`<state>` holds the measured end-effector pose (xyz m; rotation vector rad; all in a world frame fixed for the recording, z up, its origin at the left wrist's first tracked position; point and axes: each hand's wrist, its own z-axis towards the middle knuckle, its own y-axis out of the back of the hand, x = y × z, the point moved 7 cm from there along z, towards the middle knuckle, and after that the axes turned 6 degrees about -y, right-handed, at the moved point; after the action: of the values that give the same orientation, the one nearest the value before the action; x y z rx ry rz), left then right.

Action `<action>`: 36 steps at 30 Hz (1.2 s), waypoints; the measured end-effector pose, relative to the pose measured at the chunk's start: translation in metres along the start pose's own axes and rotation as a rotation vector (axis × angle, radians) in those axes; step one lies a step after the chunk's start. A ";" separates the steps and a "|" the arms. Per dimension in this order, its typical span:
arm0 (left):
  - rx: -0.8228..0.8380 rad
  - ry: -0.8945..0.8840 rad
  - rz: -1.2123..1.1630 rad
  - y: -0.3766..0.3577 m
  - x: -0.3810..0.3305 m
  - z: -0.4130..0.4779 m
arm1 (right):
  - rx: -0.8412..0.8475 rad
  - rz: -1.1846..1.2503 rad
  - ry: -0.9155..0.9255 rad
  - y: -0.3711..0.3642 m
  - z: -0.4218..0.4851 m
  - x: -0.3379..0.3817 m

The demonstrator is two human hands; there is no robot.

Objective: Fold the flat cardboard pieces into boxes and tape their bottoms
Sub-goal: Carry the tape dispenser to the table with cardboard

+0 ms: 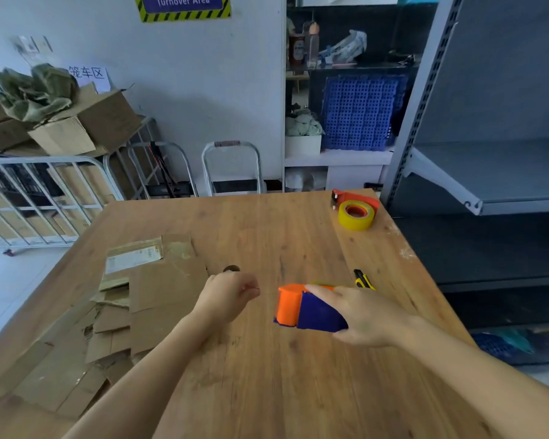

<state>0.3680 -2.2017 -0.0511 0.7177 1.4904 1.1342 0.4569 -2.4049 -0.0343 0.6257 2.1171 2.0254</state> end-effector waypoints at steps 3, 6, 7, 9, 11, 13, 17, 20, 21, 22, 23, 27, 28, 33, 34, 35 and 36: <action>-0.012 0.038 -0.031 0.003 0.002 0.005 | 0.011 0.061 0.019 -0.001 0.002 -0.009; -0.026 0.064 -0.024 0.003 0.003 0.006 | 0.018 0.091 0.034 -0.002 0.007 -0.014; -0.030 0.075 -0.019 0.004 0.005 0.006 | 0.024 0.097 0.036 -0.002 0.008 -0.015; -0.027 0.103 -0.015 0.004 0.010 0.006 | 0.034 0.106 0.040 -0.002 0.010 -0.020; -0.012 0.108 -0.016 0.004 0.010 0.007 | 0.038 0.119 0.044 -0.004 0.010 -0.024; 0.003 0.109 -0.023 0.005 0.008 0.006 | 0.042 0.135 0.045 -0.007 0.011 -0.027; 0.014 0.202 0.026 0.024 0.033 0.000 | 0.078 0.117 -0.001 -0.012 0.003 -0.049; 0.015 0.267 -0.004 0.036 0.053 -0.004 | 0.125 0.042 -0.067 -0.016 -0.006 -0.066; 0.016 0.274 -0.037 0.037 0.052 -0.004 | 0.131 0.041 -0.079 -0.016 -0.007 -0.066; 0.012 0.278 -0.084 0.036 0.050 -0.004 | 0.133 0.051 -0.091 -0.016 -0.005 -0.065; 0.007 0.285 -0.139 0.035 0.048 -0.003 | 0.137 0.065 -0.106 -0.016 -0.003 -0.065; -0.032 0.337 -0.330 0.035 0.040 -0.004 | 0.150 0.067 -0.175 -0.017 0.004 -0.069; -0.053 0.347 -0.357 0.035 0.037 -0.003 | 0.153 0.065 -0.188 -0.017 0.004 -0.070; -0.123 0.373 -0.391 0.042 0.042 -0.004 | 0.164 0.272 -0.189 -0.018 -0.001 -0.071; -0.120 0.383 -0.393 0.041 0.047 -0.006 | 0.157 0.298 -0.185 -0.016 -0.003 -0.071; -0.114 0.390 -0.394 0.040 0.051 -0.009 | 0.153 0.308 -0.185 -0.014 -0.004 -0.071; -0.107 0.393 -0.394 0.038 0.054 -0.011 | 0.149 0.313 -0.186 -0.012 -0.004 -0.071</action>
<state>0.3393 -2.1425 -0.0370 0.1133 1.7853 1.0739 0.5173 -2.4364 -0.0581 1.1863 2.1829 1.8693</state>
